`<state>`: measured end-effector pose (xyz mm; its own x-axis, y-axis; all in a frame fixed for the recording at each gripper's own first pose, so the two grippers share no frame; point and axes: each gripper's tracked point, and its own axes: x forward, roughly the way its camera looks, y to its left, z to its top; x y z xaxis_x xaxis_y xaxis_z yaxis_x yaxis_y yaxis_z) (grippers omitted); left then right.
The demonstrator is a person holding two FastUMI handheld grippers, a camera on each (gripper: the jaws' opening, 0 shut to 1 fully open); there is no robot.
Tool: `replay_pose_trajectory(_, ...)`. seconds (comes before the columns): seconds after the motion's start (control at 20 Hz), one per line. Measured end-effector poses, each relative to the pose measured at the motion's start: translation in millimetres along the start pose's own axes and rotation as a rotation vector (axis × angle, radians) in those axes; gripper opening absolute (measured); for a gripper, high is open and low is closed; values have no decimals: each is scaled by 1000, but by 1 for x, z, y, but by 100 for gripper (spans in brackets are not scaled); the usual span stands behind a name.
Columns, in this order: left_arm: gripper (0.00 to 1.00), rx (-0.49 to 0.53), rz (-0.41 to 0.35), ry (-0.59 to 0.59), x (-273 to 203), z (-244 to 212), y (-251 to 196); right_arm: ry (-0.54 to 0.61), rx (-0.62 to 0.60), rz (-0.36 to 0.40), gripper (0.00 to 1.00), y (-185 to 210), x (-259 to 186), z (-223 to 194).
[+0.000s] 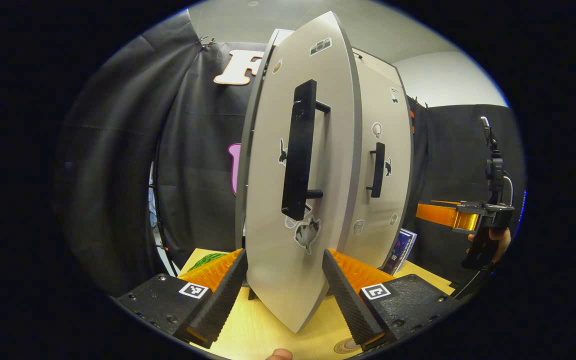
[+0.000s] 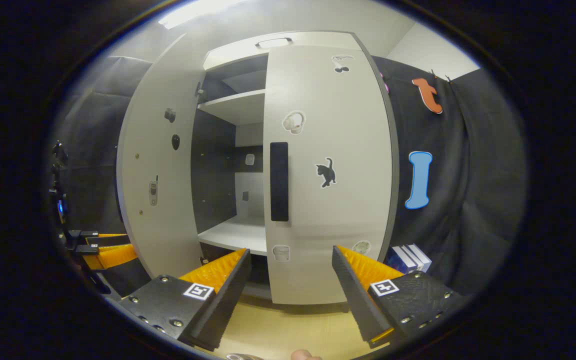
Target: Grasp the bottle in the cabinet with the left hand and place it on the coaster, then close the right door with the right hand and the left door with the left hand.
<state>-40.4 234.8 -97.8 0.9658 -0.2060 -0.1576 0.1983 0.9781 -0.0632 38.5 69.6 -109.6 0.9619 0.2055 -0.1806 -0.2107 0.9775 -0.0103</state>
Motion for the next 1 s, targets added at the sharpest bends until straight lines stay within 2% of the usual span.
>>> replay_pose_trajectory(0.35, 95, 15, -74, 6, 15, -2, -28, 0, 4, -57, 98, -19, -11, -2)
replay_pose_trajectory(0.45, 95, -9, -128, 8, 19, -2, -46, 1, 5, -69, 98, -25, -13, -1)
replay_pose_trajectory(0.5, 91, -12, -144, 6, 20, -2, -55, 0, 5, -76, 98, -28, -16, -1)
replay_pose_trajectory(0.55, 95, -6, -154, 6, 22, -2, -60, -2, 5, -83, 98, -29, -16, 0)
replay_pose_trajectory(0.8, 95, 12, -207, 4, 31, -1, -81, -1, 12, -110, 100, -39, -22, -1)
replay_pose_trajectory(1.0, 95, 18, -219, -1, 32, 0, -85, 5, 21, -127, 98, -45, -24, -5)
